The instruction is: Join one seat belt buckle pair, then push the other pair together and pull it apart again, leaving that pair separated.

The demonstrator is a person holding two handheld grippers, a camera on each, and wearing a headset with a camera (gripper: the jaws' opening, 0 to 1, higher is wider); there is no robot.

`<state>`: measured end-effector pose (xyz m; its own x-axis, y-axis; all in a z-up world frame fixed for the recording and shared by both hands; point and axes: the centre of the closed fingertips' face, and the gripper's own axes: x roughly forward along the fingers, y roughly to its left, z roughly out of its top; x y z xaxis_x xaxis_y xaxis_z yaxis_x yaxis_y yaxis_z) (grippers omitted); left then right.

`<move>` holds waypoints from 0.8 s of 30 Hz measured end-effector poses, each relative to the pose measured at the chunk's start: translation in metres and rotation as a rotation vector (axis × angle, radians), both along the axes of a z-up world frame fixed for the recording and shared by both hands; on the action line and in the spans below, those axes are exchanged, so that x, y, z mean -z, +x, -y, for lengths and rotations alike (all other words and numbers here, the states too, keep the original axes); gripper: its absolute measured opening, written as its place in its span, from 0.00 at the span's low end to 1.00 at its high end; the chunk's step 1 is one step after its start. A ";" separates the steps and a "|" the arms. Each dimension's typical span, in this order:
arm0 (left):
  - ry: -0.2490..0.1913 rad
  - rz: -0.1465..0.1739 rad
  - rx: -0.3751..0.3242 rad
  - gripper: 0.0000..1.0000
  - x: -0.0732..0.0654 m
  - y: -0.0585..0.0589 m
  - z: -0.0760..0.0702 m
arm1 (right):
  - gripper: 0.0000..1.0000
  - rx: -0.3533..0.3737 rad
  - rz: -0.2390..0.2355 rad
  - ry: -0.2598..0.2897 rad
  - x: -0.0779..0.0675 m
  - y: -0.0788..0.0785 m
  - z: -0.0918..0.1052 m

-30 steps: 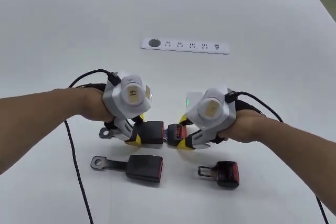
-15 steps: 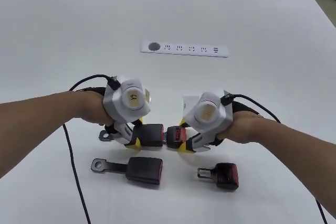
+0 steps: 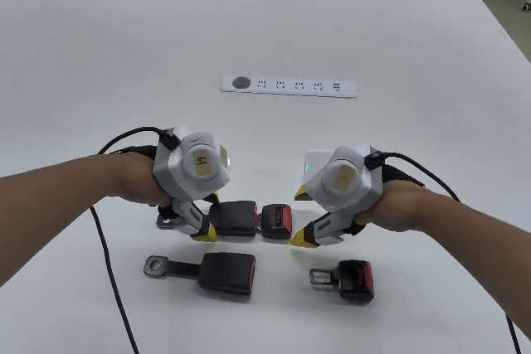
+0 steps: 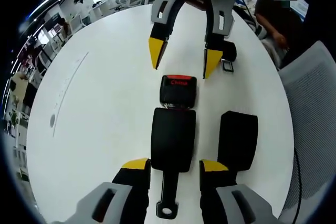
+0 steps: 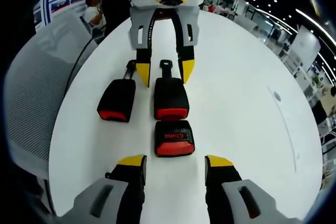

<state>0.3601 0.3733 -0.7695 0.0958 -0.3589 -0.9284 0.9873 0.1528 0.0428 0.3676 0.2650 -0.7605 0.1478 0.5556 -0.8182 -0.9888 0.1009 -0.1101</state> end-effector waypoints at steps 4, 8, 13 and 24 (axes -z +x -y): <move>-0.020 -0.001 -0.040 0.38 -0.003 0.000 -0.006 | 0.44 0.024 0.000 0.014 -0.005 -0.001 0.005; -0.055 0.006 -0.087 0.40 -0.007 0.000 -0.013 | 0.47 0.049 0.003 0.024 -0.012 -0.002 0.015; -0.103 0.014 -0.150 0.41 -0.016 -0.003 -0.021 | 0.51 0.093 0.004 0.043 -0.015 -0.001 0.026; -0.254 0.037 -0.301 0.45 -0.038 -0.015 -0.033 | 0.56 0.184 0.017 0.104 -0.028 -0.009 0.054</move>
